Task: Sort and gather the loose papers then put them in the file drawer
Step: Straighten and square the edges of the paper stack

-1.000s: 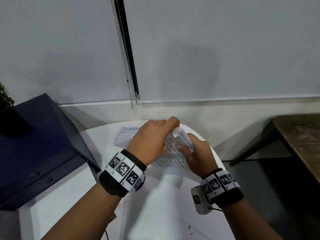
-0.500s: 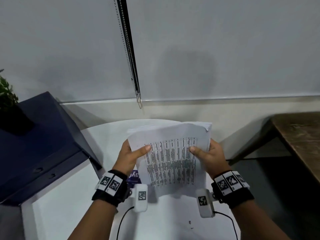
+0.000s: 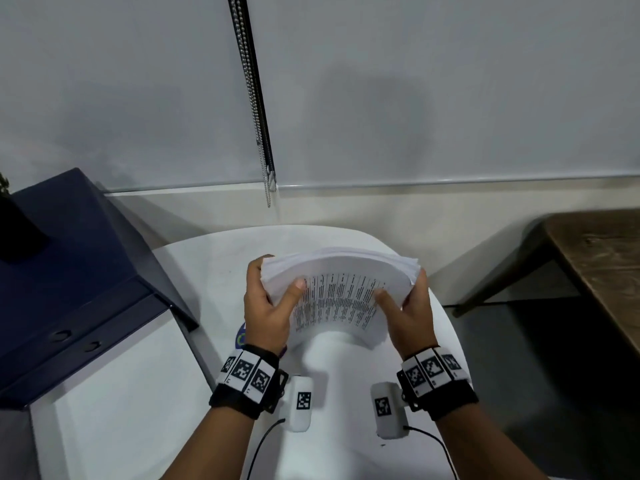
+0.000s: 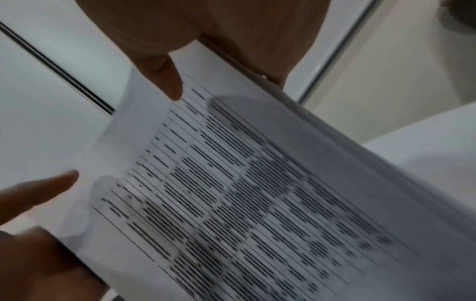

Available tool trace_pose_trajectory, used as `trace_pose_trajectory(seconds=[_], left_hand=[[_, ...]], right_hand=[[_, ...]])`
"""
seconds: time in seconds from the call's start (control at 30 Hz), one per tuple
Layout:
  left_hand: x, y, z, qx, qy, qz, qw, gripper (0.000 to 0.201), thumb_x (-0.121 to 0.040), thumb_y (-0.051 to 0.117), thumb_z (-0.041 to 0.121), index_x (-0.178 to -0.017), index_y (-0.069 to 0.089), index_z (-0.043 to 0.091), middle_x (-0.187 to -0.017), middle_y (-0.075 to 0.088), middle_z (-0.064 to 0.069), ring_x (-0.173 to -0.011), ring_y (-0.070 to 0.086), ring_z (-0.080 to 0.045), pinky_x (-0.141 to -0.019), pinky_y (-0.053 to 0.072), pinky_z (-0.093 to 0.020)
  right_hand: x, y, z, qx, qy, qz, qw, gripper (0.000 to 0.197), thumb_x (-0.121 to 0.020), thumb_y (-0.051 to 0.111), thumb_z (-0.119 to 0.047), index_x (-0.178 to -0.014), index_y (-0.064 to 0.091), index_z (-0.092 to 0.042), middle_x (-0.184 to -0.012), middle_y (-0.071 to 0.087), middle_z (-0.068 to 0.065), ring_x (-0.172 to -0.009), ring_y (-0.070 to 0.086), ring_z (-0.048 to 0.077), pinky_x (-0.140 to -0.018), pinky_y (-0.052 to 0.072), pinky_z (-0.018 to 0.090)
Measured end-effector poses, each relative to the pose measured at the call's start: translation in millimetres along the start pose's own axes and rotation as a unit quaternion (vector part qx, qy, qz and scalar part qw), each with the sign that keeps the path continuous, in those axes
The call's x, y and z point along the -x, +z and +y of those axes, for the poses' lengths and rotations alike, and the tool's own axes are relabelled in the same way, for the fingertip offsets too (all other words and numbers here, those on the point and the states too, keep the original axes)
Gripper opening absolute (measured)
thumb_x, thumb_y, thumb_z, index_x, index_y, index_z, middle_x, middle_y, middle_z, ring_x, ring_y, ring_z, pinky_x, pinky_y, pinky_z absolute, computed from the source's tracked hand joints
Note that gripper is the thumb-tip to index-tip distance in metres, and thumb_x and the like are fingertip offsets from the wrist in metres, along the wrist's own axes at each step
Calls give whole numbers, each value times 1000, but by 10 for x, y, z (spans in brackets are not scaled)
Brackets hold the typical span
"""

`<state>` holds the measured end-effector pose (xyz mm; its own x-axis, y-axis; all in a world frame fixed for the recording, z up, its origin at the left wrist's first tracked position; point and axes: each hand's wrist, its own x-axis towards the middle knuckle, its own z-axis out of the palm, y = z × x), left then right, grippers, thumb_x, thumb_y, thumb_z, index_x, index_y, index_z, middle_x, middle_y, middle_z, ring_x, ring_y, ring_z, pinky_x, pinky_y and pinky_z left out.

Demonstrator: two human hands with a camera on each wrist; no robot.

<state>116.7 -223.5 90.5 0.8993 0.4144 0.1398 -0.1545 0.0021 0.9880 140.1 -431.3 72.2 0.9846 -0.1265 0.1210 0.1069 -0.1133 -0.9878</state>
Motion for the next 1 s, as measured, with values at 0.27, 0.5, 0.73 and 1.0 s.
trace_pose_trajectory(seconds=[0.27,0.5,0.73,1.0], left_hand=[[-101,144,134,-26,77,61,995,23,-91,62,22,-97,57,1,-81,63,20,-75,60,5,-71,42,-6],[-143,149,116,-58,73,104,990,36,-93,51,41,-88,55,6,-75,59,13,-72,55,-2,-74,43,-23],[-158,260,154,-78,59,150,984,36,-101,48,26,-76,43,1,-52,46,15,-46,40,-3,-52,34,-19],[-259,219,108,-94,45,190,976,51,-98,39,41,-57,44,11,-53,39,0,-54,40,-22,-56,33,-32]], right_hand=[[-82,166,-381,-26,-46,131,990,23,-78,61,-44,-88,60,-23,-77,64,-14,-70,58,4,-68,47,22],[-202,168,-432,23,-55,161,985,19,-92,60,-19,-75,60,-9,-71,59,-7,-63,51,-3,-61,39,8],[-266,189,-371,36,-56,183,981,21,-88,59,-19,-70,53,-9,-66,54,-9,-66,50,5,-65,41,19],[-326,198,-429,67,-58,185,979,43,-91,50,-26,-63,45,6,-59,46,28,-50,33,9,-49,28,16]])
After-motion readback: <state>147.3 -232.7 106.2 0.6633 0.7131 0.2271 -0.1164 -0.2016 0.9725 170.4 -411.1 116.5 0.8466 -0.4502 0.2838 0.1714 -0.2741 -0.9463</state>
